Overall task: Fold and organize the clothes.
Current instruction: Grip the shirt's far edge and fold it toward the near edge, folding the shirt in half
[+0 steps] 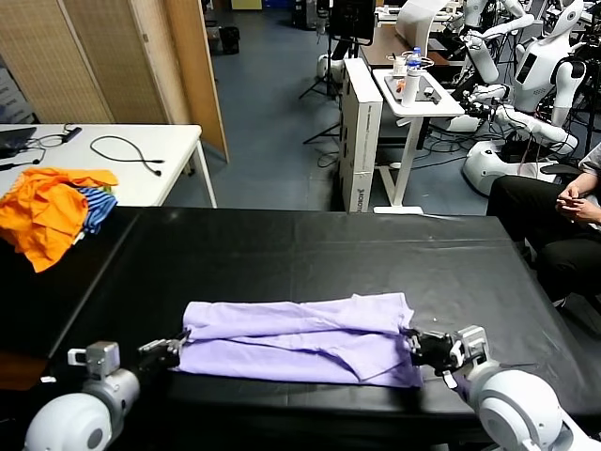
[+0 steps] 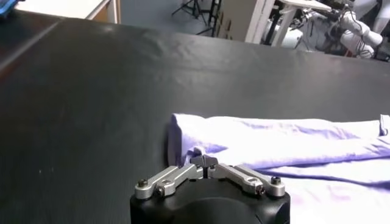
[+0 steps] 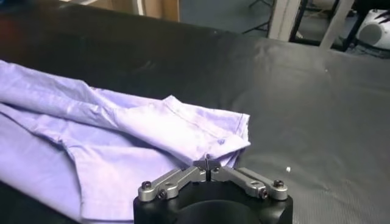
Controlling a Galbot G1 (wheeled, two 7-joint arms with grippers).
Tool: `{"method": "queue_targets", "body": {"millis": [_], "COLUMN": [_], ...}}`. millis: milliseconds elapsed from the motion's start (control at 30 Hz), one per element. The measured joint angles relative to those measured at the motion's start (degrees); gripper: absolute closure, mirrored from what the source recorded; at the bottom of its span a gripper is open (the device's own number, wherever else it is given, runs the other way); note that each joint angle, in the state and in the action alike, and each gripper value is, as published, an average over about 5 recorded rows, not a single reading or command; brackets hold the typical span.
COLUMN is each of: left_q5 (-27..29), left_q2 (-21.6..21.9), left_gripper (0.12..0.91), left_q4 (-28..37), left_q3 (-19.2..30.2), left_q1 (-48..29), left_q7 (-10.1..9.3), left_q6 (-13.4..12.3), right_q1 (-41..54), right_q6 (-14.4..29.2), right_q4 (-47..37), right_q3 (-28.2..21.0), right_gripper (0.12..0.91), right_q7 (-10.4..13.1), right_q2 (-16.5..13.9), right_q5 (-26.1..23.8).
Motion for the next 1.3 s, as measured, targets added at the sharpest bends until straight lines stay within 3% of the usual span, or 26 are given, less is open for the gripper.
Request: {"method": "queue_targets", "body": {"millis": [67, 167, 267, 400, 500, 633, 933, 1300], "left_q5": [0.70, 1.74, 2.19, 2.38, 1.74, -0.09, -2.75, -3.23], "left_q2": [-0.27, -0.46, -0.33, 0.29, 0.61, 1.07, -0.37, -1.98], "left_gripper": [0.884, 0.841, 0.694, 0.430, 0.253, 0.135, 0.123, 0.123], "left_q4": [-0.32, -0.77, -1.22, -1.57, -1.18, 0.27, 4.30, 9.45], "left_q3": [0.03, -0.07, -0.67, -2.03, -3.50, -5.20, -2.59, 2.07], "left_q1": [0.22, 0.23, 0.19, 0.10, -0.56, -2.32, -8.55, -13.55], "left_q7": [0.02, -0.06, -0.37, -0.60, -0.88, -1.41, -2.12, -2.45], "left_q6": [0.23, 0.36, 0.37, 0.37, 0.19, -0.15, -0.51, -0.14], "right_q1": [-0.55, -1.49, -2.63, -3.90, -3.62, -0.97, 7.57, 13.57], "right_q6": [0.00, 0.00, 0.00, 0.00, -0.01, -0.01, 4.78, 5.52], "right_q4": [0.43, 1.28, 2.50, 4.53, 5.55, 4.23, -6.45, -14.23], "right_q3": [0.41, 1.28, 2.62, 5.00, 6.45, 6.25, 2.22, -1.03], "right_gripper": [0.829, 0.672, 0.483, 0.235, 0.139, 0.120, 0.118, 0.118], "right_q7": [0.09, 0.06, 0.07, 0.09, 0.19, 1.18, 3.58, 4.91], "right_q2": [0.11, 0.25, 0.37, 0.90, 1.51, 2.77, 7.27, 11.21], "right_q5": [-0.09, 0.07, 0.68, 2.11, 3.52, 3.80, 3.59, 5.11]}}
